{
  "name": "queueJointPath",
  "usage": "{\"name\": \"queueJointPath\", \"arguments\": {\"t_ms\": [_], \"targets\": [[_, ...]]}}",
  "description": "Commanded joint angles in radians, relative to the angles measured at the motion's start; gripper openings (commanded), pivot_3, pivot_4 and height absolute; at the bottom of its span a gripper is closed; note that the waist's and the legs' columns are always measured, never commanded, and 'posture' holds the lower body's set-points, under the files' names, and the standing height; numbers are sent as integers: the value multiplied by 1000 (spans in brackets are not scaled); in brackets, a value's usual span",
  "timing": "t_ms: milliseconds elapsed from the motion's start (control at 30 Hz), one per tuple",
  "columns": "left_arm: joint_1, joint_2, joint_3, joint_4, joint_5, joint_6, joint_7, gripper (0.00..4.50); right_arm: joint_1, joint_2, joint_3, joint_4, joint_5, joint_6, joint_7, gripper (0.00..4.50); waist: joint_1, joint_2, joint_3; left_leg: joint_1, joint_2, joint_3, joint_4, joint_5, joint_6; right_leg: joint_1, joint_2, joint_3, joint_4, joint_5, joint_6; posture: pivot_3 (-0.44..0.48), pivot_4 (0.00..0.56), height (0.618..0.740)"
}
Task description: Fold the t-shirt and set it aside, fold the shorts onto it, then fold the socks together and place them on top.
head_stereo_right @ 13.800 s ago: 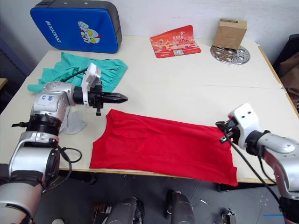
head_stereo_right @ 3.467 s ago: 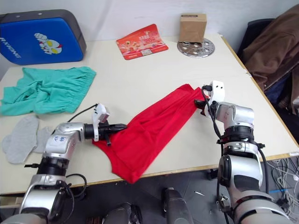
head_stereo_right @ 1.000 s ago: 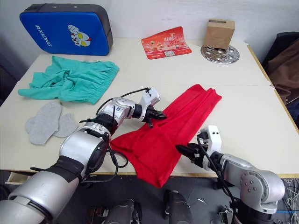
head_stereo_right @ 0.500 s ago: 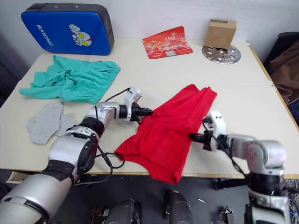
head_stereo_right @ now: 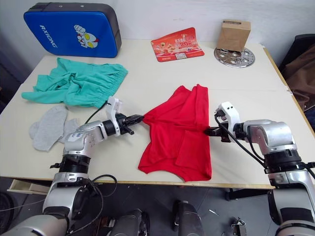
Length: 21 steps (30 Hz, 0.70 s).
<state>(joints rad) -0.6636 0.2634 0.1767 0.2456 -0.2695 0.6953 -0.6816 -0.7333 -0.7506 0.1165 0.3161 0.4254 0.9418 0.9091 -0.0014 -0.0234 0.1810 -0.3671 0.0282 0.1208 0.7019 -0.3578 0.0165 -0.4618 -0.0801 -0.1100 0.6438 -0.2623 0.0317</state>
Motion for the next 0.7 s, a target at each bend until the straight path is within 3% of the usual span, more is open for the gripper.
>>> {"name": "queueJointPath", "arguments": {"t_ms": [33,267,500,633,700], "targets": [[38,5,17,-130,-45,41,51,0,-22,-7,1,1,-25,-54,51,34,1,0,0,0,0,0,0,0,0,0,0,0,0,0,0,0,150,740],[69,-7,-17,-190,-104,103,77,0,38,-25,25,-71,-58,-91,123,34,2,0,0,0,0,0,-1,0,0,0,0,-1,-1,0,0,0,150,740],[-31,1,-105,-13,-77,24,20,0,128,-27,-3,-145,-67,-78,87,34,7,0,0,0,0,0,0,0,-1,0,0,-1,-1,0,0,0,150,740],[-83,14,-114,78,-75,-21,-11,0,183,-43,-87,-229,-23,-30,61,969,12,0,0,0,0,0,0,0,-1,0,0,-1,-1,0,0,0,150,740],[-92,43,-130,92,-69,-43,-49,587,230,-70,-133,-311,2,-20,64,1675,15,0,0,0,0,0,0,0,-1,0,0,-1,-1,0,0,0,150,740]]}}
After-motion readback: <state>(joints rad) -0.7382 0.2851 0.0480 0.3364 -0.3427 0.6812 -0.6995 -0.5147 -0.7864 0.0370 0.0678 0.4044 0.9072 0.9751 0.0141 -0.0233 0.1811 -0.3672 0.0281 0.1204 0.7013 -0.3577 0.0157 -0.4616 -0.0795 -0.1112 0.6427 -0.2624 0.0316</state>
